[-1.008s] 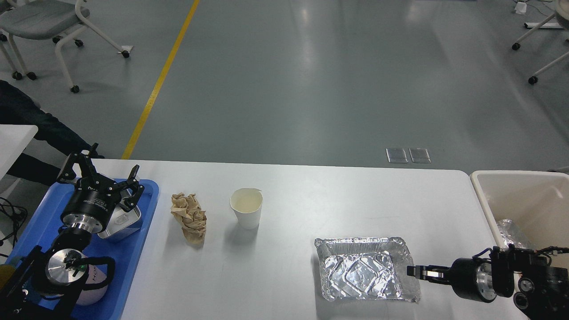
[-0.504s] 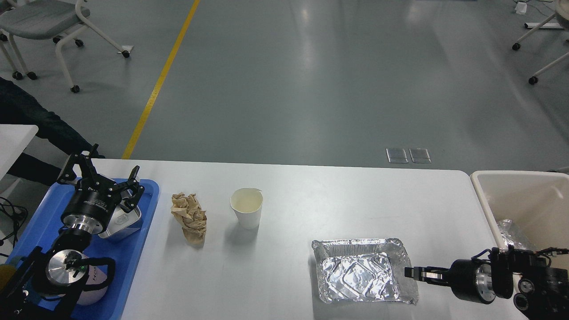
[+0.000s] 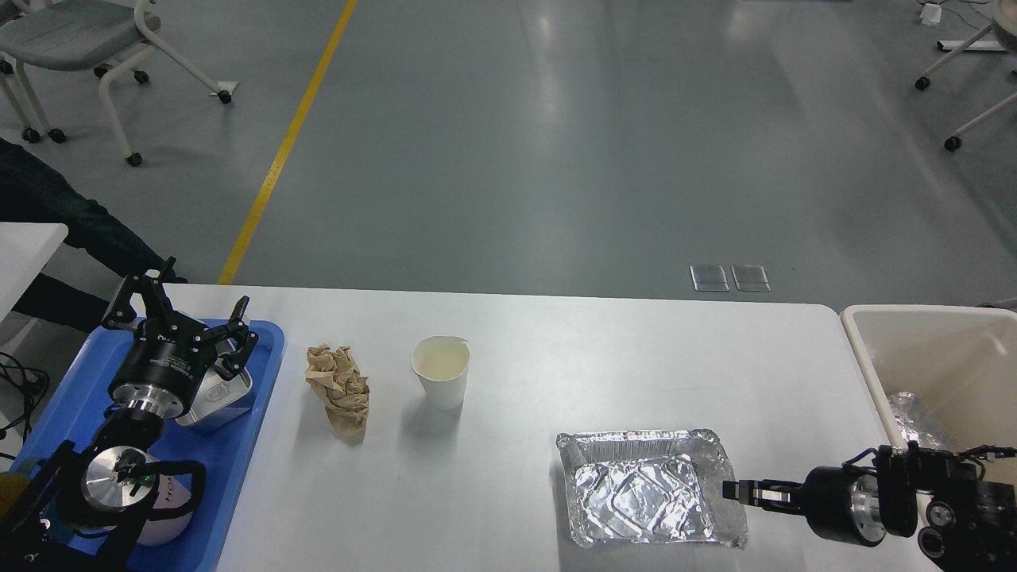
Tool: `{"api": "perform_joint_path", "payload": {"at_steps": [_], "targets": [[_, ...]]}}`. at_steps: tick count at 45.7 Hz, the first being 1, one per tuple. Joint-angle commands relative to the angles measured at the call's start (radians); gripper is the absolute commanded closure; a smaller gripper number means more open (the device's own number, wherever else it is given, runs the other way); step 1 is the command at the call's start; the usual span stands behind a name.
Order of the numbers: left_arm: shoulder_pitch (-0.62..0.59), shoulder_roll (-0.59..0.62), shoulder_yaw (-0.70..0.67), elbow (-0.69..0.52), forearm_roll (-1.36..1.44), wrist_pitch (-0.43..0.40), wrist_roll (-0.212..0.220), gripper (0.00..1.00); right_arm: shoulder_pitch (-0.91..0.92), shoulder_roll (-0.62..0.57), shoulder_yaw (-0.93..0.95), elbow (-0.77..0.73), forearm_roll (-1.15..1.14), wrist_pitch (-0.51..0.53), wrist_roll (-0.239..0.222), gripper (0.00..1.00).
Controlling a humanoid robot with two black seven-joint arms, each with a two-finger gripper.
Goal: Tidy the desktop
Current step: 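Slide the foil tray with the right gripper toward the paper cup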
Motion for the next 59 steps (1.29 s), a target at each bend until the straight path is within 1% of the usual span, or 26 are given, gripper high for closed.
{"api": "perform_joint_path", "payload": {"at_steps": [1, 6, 13, 25, 33, 41, 46, 54, 59], "targets": [[0.001, 0.002, 0.0, 0.0, 0.0, 0.001, 0.0, 0.04, -0.001, -0.015, 0.0, 0.005, 0.004, 0.0, 0.006, 1.0], [0.001, 0.0, 0.0, 0.0, 0.0, 0.001, 0.0, 0.04, -0.001, -0.046, 0.003, 0.013, 0.009, 0.002, 0.01, 1.0], [0.001, 0.0, 0.001, 0.0, -0.001, 0.004, 0.0, 0.04, -0.004, -0.109, 0.005, 0.066, 0.035, 0.011, 0.017, 1.0], [0.0, -0.002, 0.002, 0.002, -0.001, 0.005, 0.002, 0.04, 0.0, -0.252, 0.011, 0.142, 0.191, 0.04, 0.02, 1.0], [-0.005, -0.006, 0.029, 0.002, -0.001, 0.007, 0.002, 0.04, 0.008, -0.341, 0.016, 0.194, 0.283, 0.061, 0.023, 1.0], [-0.003, -0.009, 0.029, 0.002, -0.001, 0.007, 0.002, 0.04, 0.019, -0.445, 0.029, 0.211, 0.414, 0.074, 0.025, 1.0], [0.0, -0.011, 0.029, 0.002, -0.001, 0.008, 0.002, 0.04, 0.032, -0.505, 0.029, 0.22, 0.468, 0.081, 0.036, 1.0], [0.003, -0.02, 0.029, 0.0, -0.001, 0.011, 0.002, 0.04, 0.032, -0.562, 0.031, 0.237, 0.543, 0.09, 0.043, 1.0], [0.003, -0.021, 0.029, 0.0, -0.001, 0.014, 0.002, 0.04, 0.032, -0.555, 0.031, 0.237, 0.558, 0.087, 0.04, 1.0]]}}
